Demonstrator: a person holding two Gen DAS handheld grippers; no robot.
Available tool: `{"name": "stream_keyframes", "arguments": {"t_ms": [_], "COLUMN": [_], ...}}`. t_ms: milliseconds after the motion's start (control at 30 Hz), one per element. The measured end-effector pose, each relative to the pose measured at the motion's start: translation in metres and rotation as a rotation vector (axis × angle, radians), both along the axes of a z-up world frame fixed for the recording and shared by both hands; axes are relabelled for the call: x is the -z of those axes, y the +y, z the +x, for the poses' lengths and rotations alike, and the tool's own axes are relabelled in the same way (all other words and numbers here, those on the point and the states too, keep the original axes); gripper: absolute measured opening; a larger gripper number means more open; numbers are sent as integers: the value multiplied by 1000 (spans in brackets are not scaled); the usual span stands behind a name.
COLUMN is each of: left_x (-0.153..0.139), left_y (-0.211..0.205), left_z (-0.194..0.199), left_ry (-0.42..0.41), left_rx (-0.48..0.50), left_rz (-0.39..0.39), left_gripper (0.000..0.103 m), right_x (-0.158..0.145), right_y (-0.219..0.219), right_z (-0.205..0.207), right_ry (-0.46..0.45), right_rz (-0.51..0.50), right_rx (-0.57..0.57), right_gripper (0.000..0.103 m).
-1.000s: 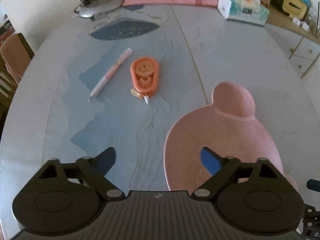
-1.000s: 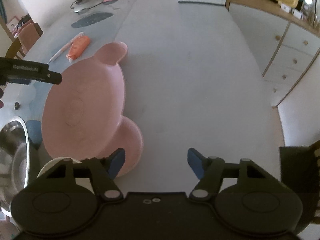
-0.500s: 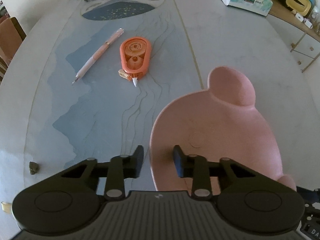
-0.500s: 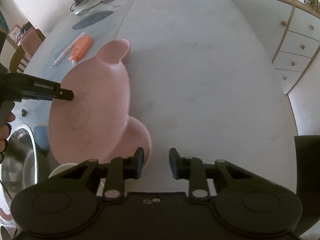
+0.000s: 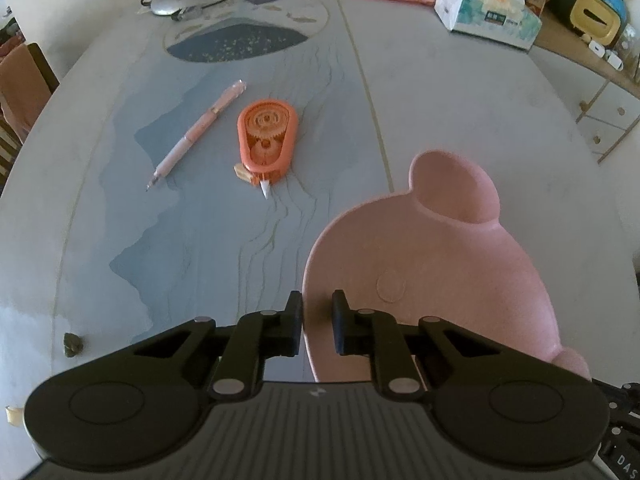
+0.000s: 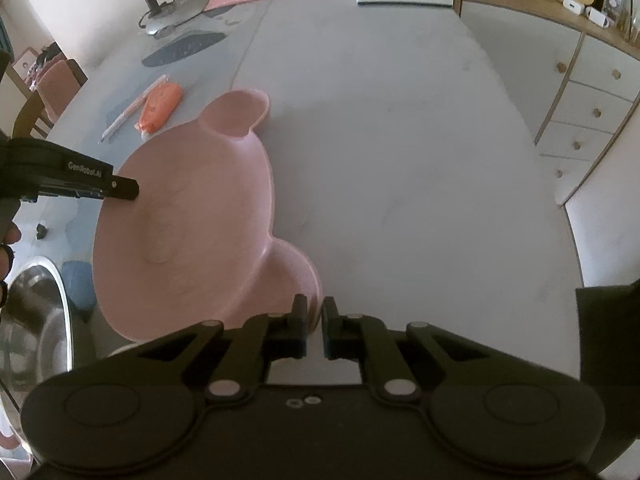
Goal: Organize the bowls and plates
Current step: 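Close the left tool on the pink bear-shaped plate rim, then lift the pink plate with the left tool toward the white plate stack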
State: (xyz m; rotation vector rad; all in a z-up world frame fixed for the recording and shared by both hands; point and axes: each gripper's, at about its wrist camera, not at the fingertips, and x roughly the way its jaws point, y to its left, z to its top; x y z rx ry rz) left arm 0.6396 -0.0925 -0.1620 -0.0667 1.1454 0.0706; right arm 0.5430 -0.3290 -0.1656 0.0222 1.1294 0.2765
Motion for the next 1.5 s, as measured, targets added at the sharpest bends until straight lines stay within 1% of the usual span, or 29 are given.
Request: {"name": "stream_keyframes", "arguments": {"t_ms": [300,500,633,833,1000,1300,1500], "left_x": [-27,-54,-72,-98,-115,-138,-148], "left_y": [0,1,4,12,24,53,78], "left_z": [-1,-12,-27,-62,-98,-176,-235], "left_ry": [-51,-88,-104,-119,-128,-138,-144], "left_rx": [-6,-7,-15,-32,-55,-97,-120], "left_rz": [-14,-14,-15,-13,-18,-40,-51], "left_gripper": [14,14,14,14,14,14,14], "right_x": [-24,-48,-64,-90,-110,-135,-147], "right_y": [-9,-13,-12,-7,3,27,49], "right_z": [1,-6,-14,-36,-58,-106,-146], "right_ry": [-66,-100,-114,-120,-133,-148,-137], "right_rz": [18,37,59,81,84,83,83], "right_rx": [-6,-24,-26,-58,-96,-150,-192], "right_gripper": [8,8,8,7,7,7,7]}}
